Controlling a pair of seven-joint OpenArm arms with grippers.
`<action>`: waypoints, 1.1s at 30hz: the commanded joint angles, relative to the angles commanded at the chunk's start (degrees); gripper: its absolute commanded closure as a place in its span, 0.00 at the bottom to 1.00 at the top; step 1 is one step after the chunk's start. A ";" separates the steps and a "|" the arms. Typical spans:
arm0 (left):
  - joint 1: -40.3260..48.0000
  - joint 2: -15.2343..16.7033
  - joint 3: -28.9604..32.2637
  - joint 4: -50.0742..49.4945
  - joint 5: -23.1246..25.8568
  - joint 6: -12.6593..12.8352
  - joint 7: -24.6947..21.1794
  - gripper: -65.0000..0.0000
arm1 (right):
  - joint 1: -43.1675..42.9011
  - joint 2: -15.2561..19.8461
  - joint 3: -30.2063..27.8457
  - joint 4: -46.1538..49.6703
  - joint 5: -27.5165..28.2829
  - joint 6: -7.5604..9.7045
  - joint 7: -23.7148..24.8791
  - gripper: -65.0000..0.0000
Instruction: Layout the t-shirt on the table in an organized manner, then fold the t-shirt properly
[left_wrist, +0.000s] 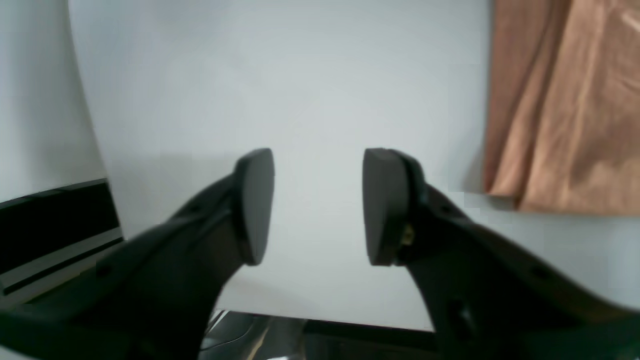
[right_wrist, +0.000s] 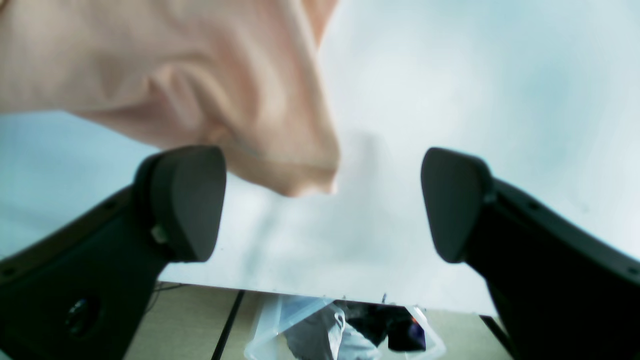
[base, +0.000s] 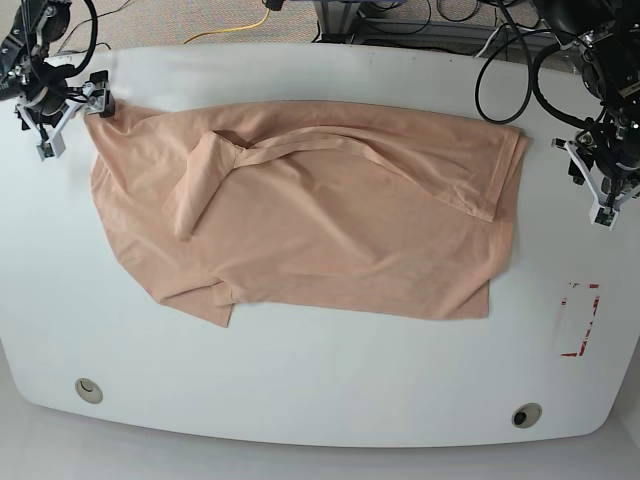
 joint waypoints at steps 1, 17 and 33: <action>0.00 0.00 0.00 0.00 0.00 0.00 0.00 0.54 | 0.35 -0.26 0.00 -0.79 -0.97 0.00 0.09 0.11; -0.26 3.34 0.00 0.00 -0.18 0.00 0.00 0.54 | 5.45 -0.70 0.00 -8.70 -6.51 0.00 0.26 0.90; 3.43 7.38 11.96 0.00 -0.26 0.00 2.46 0.54 | 5.45 -0.70 0.09 -8.62 -6.42 0.00 0.26 0.86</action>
